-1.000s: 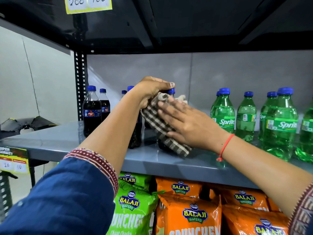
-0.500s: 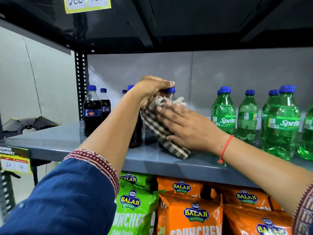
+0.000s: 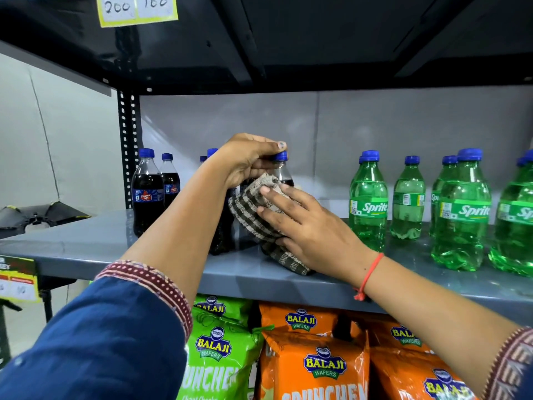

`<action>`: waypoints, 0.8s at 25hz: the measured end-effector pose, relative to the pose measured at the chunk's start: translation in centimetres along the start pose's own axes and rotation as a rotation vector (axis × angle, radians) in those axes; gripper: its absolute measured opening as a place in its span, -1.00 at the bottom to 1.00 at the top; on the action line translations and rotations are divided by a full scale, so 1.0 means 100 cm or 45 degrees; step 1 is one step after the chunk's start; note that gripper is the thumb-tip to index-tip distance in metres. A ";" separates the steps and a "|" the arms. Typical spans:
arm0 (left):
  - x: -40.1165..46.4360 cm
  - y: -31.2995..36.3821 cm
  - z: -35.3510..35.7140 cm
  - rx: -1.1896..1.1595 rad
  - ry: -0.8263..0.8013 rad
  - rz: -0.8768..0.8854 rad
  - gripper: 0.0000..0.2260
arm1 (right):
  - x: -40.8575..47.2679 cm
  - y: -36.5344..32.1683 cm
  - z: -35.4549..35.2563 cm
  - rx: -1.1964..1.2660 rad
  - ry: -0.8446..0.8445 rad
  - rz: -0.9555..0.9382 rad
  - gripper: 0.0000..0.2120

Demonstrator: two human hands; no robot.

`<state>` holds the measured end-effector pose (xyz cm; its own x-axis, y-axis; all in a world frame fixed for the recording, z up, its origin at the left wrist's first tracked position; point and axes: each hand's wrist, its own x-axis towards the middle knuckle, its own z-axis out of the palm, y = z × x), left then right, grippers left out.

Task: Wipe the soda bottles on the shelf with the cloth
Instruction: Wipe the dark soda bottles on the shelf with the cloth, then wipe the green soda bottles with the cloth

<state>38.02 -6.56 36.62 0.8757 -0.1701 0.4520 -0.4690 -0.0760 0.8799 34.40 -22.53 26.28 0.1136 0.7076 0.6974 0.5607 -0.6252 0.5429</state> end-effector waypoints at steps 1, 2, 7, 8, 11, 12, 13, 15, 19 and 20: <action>0.000 0.000 0.000 0.000 -0.002 -0.007 -0.88 | -0.004 -0.001 -0.002 -0.001 0.013 0.023 -0.45; 0.000 0.001 0.000 -0.008 -0.005 -0.015 -0.87 | -0.008 -0.001 -0.005 -0.006 0.020 0.044 -0.47; -0.005 0.014 0.003 0.195 0.048 -0.030 -0.86 | -0.036 0.011 -0.031 -0.084 0.060 0.069 -0.46; -0.006 0.018 0.005 0.308 0.137 0.052 -0.85 | -0.043 0.016 -0.038 -0.097 0.067 0.101 -0.44; -0.010 0.037 0.029 0.610 0.455 0.518 -0.81 | -0.061 0.033 -0.057 -0.157 0.063 0.212 -0.41; -0.012 0.043 0.046 0.600 0.424 0.623 -0.81 | -0.066 0.039 -0.061 -0.173 0.048 0.232 -0.42; -0.013 0.047 0.063 0.553 0.337 0.673 -0.80 | -0.070 0.042 -0.064 -0.183 0.024 0.240 -0.43; -0.010 0.048 0.097 0.431 0.145 0.618 -0.77 | -0.078 0.050 -0.067 -0.220 -0.026 0.238 -0.46; 0.014 0.030 0.133 0.285 -0.038 0.268 -0.76 | -0.088 0.063 -0.062 -0.309 -0.134 0.243 -0.50; 0.018 0.026 0.137 0.237 -0.076 0.203 -0.82 | -0.090 0.065 -0.059 -0.346 -0.167 0.213 -0.50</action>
<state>36.80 -20.49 37.67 0.7831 -0.2520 0.5686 -0.6187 -0.2224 0.7535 32.19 -34.91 26.26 0.3003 0.6132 0.7306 0.2885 -0.7885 0.5432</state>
